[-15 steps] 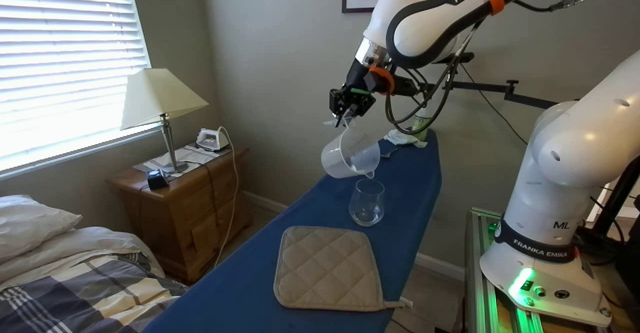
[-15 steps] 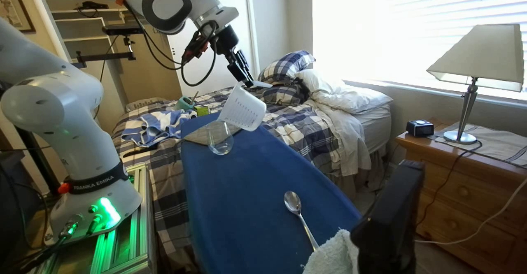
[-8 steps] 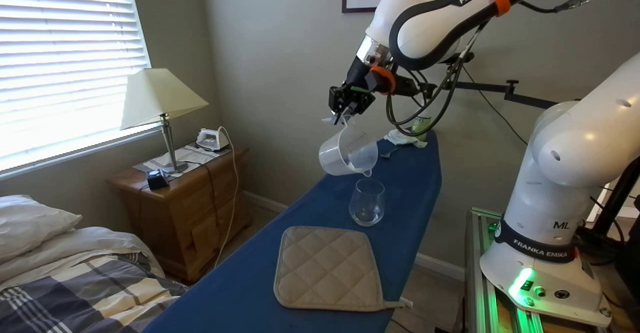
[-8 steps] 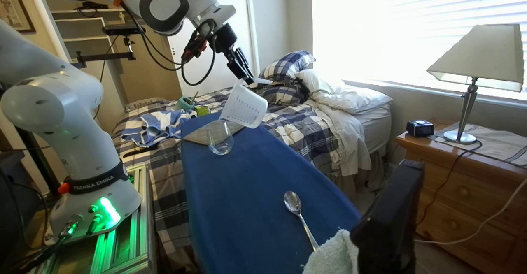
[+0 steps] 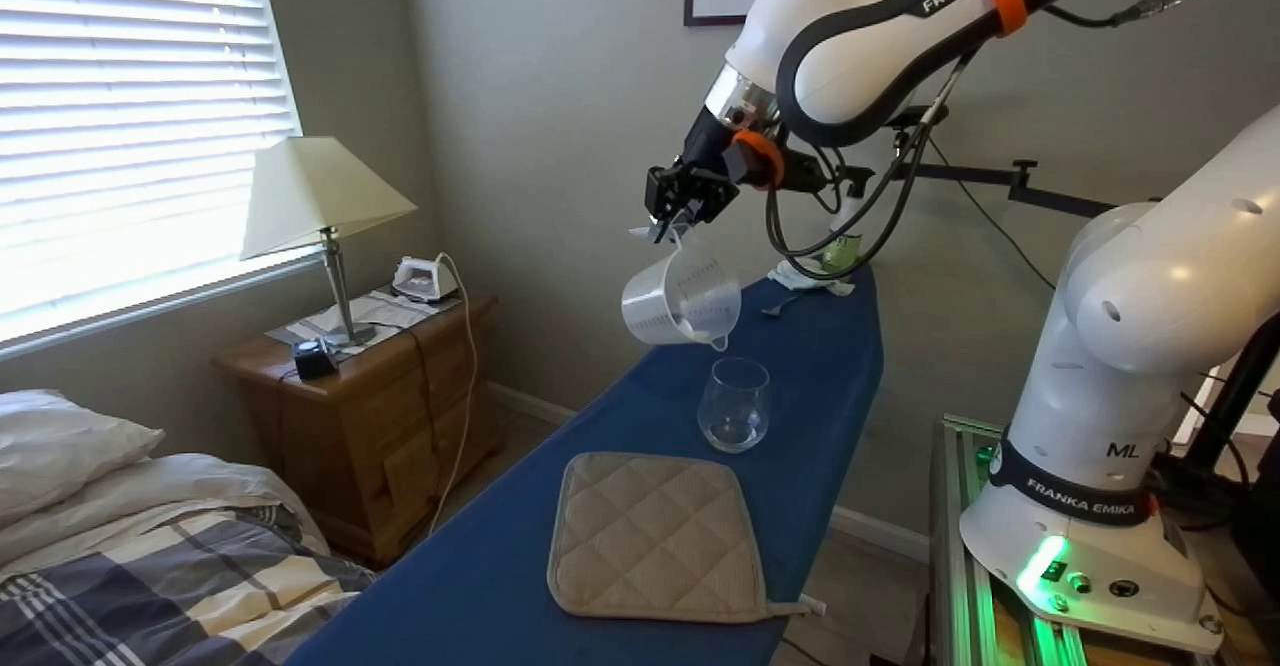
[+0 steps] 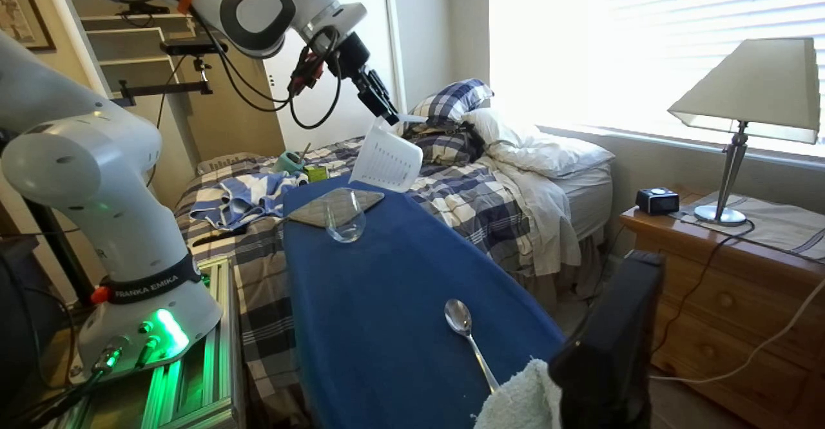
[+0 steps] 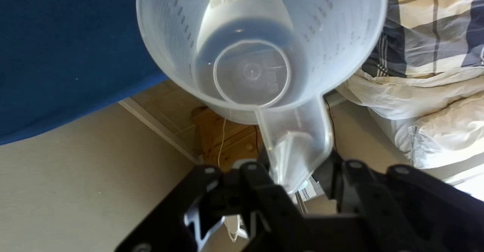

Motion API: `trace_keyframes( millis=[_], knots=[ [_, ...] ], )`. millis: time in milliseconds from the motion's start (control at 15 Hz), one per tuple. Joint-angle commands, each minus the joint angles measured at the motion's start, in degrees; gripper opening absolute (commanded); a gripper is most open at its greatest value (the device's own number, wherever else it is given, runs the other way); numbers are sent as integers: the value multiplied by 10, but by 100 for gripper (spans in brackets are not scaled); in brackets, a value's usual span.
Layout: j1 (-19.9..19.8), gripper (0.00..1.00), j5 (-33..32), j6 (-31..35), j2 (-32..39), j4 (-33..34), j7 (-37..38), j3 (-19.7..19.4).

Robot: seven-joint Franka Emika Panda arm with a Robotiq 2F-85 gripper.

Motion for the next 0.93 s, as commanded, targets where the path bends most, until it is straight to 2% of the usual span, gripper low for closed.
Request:
trace_keyframes(
  millis=[0,200,267,533,600,867],
  knots=[
    [-1,7,-11,8,-6,1,3,8],
    [12,7,-1,-8,-7,1,-8,2],
    [5,30,-3,-2,0,1,1,6],
    [9,30,-3,-3,0,0,1,6],
    [9,7,-3,-3,0,0,1,6],
    [18,7,-7,-20,-11,0,-7,8]
  ],
)
